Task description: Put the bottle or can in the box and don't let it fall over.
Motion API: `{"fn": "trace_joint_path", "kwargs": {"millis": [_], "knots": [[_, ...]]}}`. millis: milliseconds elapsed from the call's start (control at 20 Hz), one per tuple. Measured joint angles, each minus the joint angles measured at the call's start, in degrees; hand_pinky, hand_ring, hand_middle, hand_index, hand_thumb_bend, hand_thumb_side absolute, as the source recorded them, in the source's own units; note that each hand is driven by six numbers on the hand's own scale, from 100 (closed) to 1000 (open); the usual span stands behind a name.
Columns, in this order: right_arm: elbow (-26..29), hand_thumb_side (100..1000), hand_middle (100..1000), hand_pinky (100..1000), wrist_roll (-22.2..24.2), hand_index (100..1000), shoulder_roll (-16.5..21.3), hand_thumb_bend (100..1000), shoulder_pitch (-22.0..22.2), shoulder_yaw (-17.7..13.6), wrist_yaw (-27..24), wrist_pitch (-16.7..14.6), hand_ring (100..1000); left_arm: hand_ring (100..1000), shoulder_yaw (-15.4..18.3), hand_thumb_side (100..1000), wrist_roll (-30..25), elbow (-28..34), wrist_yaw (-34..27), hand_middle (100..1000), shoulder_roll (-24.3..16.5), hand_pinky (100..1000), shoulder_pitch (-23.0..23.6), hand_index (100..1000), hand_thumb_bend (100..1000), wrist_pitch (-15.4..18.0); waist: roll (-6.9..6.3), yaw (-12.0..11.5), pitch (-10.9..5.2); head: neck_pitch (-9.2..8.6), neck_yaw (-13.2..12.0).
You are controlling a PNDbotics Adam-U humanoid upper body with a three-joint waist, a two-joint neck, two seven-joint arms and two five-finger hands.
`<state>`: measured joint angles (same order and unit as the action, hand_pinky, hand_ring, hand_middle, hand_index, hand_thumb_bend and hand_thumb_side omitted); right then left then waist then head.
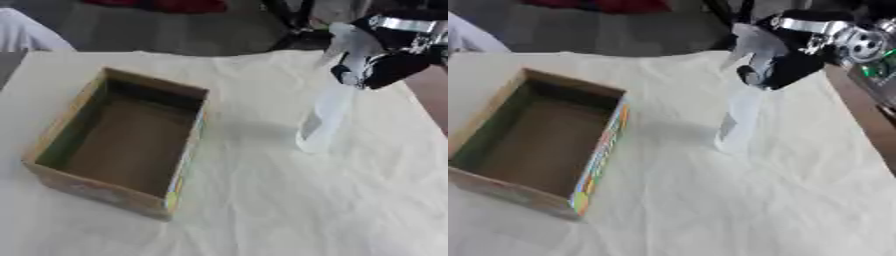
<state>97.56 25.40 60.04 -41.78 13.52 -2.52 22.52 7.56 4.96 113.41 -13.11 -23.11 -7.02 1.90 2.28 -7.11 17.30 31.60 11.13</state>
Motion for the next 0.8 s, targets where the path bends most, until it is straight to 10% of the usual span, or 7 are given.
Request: {"fn": "trace_joint_path", "kwargs": {"millis": [800], "knots": [[-0.6, 100, 589, 459, -1.9, 618, -0.4, 100, -0.1, 0.5, -0.2, 0.3, 543, 581, 0.0, 778, -0.1, 0.0, 0.1, 676, 0.0, 854, 0.0, 710, 100, -0.1, 0.03, 0.0, 0.04, -0.03, 0.1]]}}
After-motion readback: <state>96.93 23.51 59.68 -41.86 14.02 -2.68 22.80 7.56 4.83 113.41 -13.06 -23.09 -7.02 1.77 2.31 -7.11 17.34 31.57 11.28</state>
